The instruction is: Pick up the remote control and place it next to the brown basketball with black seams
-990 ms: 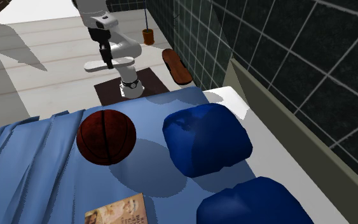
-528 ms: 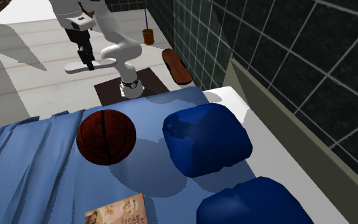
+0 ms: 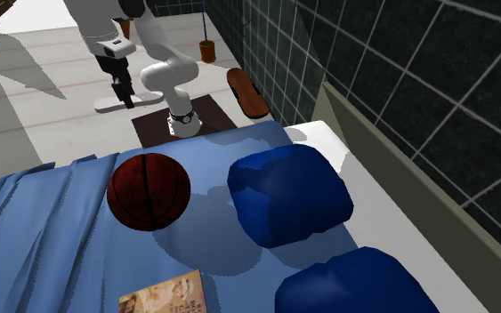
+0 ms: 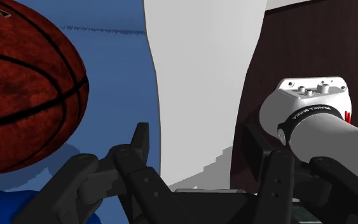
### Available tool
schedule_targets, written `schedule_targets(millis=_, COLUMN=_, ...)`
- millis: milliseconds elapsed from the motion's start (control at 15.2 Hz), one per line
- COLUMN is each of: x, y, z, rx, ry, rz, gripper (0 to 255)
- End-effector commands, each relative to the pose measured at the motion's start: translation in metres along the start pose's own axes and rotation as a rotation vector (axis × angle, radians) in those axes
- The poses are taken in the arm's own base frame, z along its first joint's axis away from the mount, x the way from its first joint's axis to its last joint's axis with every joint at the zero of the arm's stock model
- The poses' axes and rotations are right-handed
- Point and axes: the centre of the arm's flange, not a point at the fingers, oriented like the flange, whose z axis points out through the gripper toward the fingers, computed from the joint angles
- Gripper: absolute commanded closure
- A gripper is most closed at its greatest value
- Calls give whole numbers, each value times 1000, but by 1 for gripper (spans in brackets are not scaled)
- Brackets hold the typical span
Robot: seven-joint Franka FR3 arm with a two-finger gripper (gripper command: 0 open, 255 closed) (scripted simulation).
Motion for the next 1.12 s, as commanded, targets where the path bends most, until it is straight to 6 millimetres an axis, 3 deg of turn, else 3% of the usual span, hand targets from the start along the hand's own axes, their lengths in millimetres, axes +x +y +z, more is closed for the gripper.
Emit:
schedule_targets(millis=0, x=1, y=0, z=12, rx=-1, ry=0, rz=0, gripper=255)
schedule_targets(millis=1056, x=2, y=-1, z=97, rx=-1, ry=0, rz=0, gripper=255)
